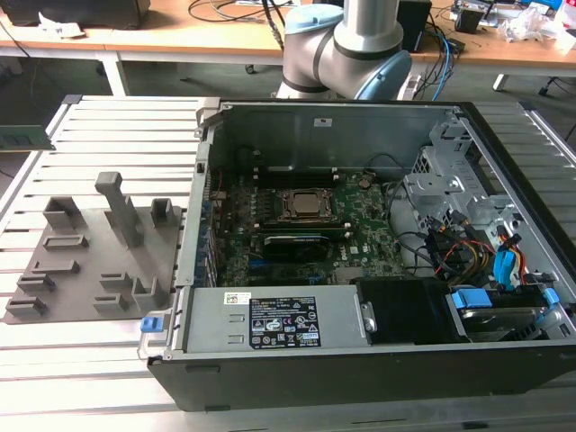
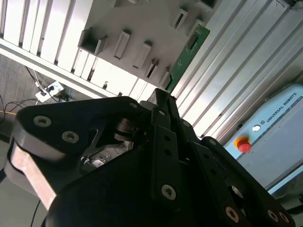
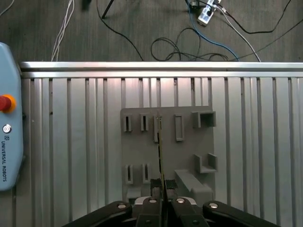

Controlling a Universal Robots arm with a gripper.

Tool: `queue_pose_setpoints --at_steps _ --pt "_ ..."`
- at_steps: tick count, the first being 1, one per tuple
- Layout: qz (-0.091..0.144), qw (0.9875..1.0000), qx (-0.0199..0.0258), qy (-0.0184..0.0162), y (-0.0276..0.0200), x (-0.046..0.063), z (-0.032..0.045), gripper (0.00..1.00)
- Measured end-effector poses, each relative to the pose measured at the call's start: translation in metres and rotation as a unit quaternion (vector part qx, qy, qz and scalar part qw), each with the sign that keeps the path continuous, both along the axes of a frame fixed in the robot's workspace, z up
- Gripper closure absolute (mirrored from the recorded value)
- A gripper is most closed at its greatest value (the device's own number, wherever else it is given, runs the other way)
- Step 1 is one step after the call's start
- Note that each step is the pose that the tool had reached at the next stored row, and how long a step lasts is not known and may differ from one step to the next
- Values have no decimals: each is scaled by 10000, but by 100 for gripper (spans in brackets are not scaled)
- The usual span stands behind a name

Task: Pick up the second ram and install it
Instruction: 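Pick up the second ram and move it above second insertion slot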

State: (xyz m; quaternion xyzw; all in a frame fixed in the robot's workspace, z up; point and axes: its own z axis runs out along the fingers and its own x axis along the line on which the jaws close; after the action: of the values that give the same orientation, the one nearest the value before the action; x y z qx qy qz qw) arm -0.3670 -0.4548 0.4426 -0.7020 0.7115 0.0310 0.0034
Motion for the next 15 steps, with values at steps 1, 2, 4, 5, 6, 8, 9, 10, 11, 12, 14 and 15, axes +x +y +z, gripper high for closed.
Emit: queue_pose_setpoints --at_steps 1,2,4,5,6,8,9,10,11,12,14,15 --pt "0 10000 0 0 1 33 0 86" --pt "-1 10000 0 0 1 57 -1 86" --pt "-1 10000 -1 0 1 132 -2 86" --pt "-1 10000 -1 0 1 181 -2 86" --pt "-2 10000 -1 0 1 219 -2 86" --pt "-1 10000 -2 0 1 301 -4 86" --pt "0 10000 -2 0 1 331 -4 86" --pt "-1 10000 -3 0 1 373 -4 86" --pt "-1 10000 -3 0 1 421 -4 86" --pt "-1 10000 -3 0 1 466 -4 86" --pt "-1 10000 -2 0 1 530 -5 86" --pt "0 10000 -3 0 1 584 -4 86"
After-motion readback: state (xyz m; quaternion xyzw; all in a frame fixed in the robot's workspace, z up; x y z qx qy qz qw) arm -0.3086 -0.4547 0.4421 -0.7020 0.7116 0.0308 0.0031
